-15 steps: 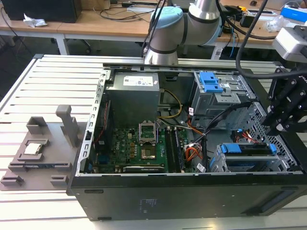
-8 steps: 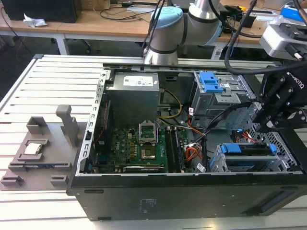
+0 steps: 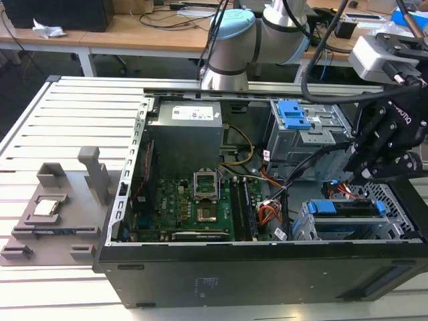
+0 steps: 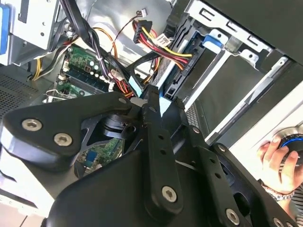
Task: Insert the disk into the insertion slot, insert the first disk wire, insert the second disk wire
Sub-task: 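Insert the second disk wire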
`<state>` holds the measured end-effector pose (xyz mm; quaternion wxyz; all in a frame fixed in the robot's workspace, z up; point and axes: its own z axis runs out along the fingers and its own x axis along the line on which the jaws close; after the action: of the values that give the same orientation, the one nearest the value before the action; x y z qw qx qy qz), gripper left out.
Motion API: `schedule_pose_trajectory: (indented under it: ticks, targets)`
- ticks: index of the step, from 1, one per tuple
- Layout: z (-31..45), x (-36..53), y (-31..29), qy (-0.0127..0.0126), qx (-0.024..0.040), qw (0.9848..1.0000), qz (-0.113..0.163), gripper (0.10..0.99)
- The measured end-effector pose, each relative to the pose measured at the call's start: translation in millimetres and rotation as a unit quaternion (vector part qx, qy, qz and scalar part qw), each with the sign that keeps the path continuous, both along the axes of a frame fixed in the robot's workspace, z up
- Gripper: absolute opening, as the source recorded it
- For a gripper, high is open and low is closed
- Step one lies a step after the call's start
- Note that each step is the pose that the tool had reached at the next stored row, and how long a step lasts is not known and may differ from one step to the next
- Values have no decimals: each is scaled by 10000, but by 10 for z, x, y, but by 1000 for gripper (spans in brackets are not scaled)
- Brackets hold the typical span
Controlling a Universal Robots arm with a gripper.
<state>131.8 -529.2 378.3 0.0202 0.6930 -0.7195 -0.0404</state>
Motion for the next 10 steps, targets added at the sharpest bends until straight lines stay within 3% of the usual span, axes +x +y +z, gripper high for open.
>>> schedule_pose_trajectory:
  ticks: [4,10]
  targets:
    - [-49,-48,70,0,1,9999,120,302]
    - [-185,-147,152,0,-1,9995,301,302]
